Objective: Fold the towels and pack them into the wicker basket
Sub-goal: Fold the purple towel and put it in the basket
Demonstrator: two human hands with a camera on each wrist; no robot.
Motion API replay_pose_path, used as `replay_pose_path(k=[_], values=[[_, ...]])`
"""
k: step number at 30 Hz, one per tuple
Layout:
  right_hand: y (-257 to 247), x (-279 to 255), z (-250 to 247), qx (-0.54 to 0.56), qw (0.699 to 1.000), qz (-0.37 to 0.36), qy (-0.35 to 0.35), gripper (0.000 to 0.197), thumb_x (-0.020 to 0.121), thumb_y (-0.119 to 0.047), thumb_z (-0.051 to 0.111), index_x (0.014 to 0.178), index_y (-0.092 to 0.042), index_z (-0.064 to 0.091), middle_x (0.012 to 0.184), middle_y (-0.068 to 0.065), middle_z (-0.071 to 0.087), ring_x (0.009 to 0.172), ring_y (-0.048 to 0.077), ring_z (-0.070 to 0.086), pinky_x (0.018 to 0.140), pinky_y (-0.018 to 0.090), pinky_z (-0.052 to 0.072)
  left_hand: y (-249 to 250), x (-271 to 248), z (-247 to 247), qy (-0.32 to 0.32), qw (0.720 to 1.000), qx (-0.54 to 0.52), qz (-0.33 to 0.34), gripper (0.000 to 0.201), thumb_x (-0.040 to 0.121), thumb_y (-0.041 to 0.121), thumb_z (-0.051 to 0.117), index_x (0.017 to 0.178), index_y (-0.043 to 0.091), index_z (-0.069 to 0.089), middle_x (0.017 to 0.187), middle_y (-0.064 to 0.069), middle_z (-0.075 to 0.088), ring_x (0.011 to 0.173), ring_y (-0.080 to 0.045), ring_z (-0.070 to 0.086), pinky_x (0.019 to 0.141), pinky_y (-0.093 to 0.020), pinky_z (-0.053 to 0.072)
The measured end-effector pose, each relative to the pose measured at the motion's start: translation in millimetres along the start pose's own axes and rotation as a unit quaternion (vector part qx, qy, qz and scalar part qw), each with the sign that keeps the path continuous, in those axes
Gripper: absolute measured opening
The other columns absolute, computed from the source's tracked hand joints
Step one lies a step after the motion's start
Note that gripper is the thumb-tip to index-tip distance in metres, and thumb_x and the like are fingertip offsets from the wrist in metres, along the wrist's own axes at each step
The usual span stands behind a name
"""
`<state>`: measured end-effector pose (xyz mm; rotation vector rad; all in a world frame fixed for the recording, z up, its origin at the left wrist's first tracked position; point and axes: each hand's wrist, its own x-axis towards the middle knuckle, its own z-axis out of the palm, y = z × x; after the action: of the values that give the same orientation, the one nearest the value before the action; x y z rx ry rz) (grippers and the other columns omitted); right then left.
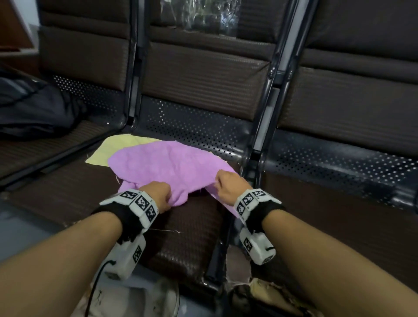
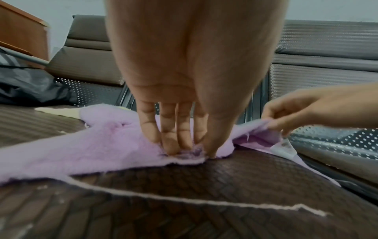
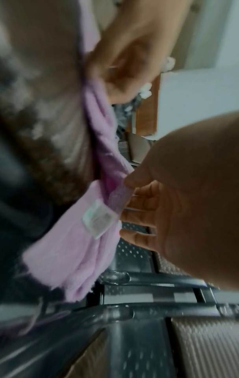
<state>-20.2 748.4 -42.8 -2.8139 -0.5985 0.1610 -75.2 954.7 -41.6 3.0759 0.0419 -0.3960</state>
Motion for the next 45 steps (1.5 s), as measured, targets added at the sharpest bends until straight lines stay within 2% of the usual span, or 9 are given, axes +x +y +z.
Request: replay_pose_path(k=[8,11,17,21,25,29,36,42,45], values=[[39.8,-52.7,-95.4,0.269,0.936,0.051,0.221,0.005,0.098,-0.025,0.045,0.094,-0.022,0.044,0.086,-0.003,0.054,0.085,0.018,0.052,0.072,0.029,0.036,42.1,-17.8,-55.2,0.144,0.956,-0.256,0.018,0.028,0.100,0.032,0.035,0.098,0.008,0.050,0.116,-0.021,0.059,0.109,-0.031,0.055,0.083,-0.032,0.035],[51.9,-83.2,-126.5,0.354,0.885,0.043,0.300,0.014,0.098,-0.022,0.044,0.085,-0.025,0.044,0.080,-0.008,0.052,0.079,0.012,0.050,0.079,0.035,0.044,75.1,-26.2,-81.5,0.199,0.885,-0.417,0.062,0.024,0.099,0.032,0.037,0.094,0.013,0.050,0.106,-0.018,0.061,0.105,-0.030,0.056,0.088,-0.034,0.041],[74.4,-140.6,-173.8,0.421,0.769,0.029,0.480,0.004,0.097,-0.013,0.049,0.096,-0.016,0.051,0.086,-0.012,0.053,0.068,-0.018,0.053,0.063,0.000,0.039,151.3,-61.5,-120.6,0.191,0.737,-0.620,0.190,0.017,0.095,0.027,0.042,0.080,0.025,0.051,0.075,0.003,0.054,0.069,-0.013,0.050,0.067,-0.032,0.042],[97.8,-164.9,-166.9,0.436,0.725,0.089,0.526,0.007,0.095,-0.015,0.053,0.100,-0.010,0.054,0.084,-0.011,0.055,0.069,-0.011,0.054,0.064,0.000,0.040,186.3,-64.8,-109.7,0.171,0.757,-0.595,0.208,0.017,0.098,0.023,0.041,0.090,0.018,0.055,0.082,0.004,0.055,0.077,-0.010,0.050,0.074,-0.029,0.041],[116.1,-174.4,-132.8,0.514,0.753,0.159,0.378,0.010,0.094,-0.011,0.054,0.085,-0.016,0.053,0.074,0.003,0.060,0.054,0.008,0.056,0.053,0.024,0.050,204.8,-52.4,-81.3,0.123,0.844,-0.481,0.203,0.019,0.100,0.024,0.038,0.092,0.015,0.052,0.091,-0.001,0.055,0.088,-0.014,0.050,0.084,-0.031,0.040],[126.2,-177.3,-111.4,0.543,0.804,0.159,0.184,0.015,0.091,0.003,0.053,0.089,-0.013,0.051,0.073,0.008,0.056,0.039,0.006,0.048,0.039,0.018,0.041,217.4,-40.6,-61.2,0.098,0.883,-0.418,0.192,0.019,0.098,0.030,0.043,0.092,0.014,0.051,0.093,-0.007,0.057,0.087,-0.017,0.051,0.089,-0.038,0.044],[166.7,-190.2,-100.2,0.183,0.964,0.189,0.042,0.029,0.085,-0.023,0.068,0.111,-0.015,0.058,0.101,0.003,0.065,0.090,0.017,0.062,0.082,0.031,0.051,231.9,-30.4,-61.9,0.056,0.896,-0.404,0.178,0.021,0.087,0.015,0.059,0.107,0.012,0.062,0.107,-0.009,0.065,0.099,-0.023,0.061,0.094,-0.038,0.049],[181.8,-205.9,-87.0,0.026,0.968,0.218,-0.123,0.042,0.080,-0.025,0.072,0.119,-0.016,0.060,0.114,0.002,0.062,0.106,0.022,0.059,0.090,0.030,0.047,226.9,-30.5,-62.3,0.045,0.909,-0.341,0.236,0.027,0.095,0.021,0.050,0.072,0.023,0.062,0.077,-0.004,0.062,0.074,-0.017,0.054,0.072,-0.031,0.045],[181.9,-208.8,-80.2,-0.016,0.962,0.221,-0.157,0.032,0.079,-0.023,0.070,0.110,-0.016,0.065,0.109,0.004,0.066,0.100,0.023,0.061,0.086,0.030,0.049,217.4,-30.4,-64.9,0.053,0.916,-0.316,0.239,0.030,0.097,0.029,0.046,0.085,0.012,0.066,0.086,-0.010,0.067,0.079,-0.024,0.059,0.079,-0.037,0.048]])
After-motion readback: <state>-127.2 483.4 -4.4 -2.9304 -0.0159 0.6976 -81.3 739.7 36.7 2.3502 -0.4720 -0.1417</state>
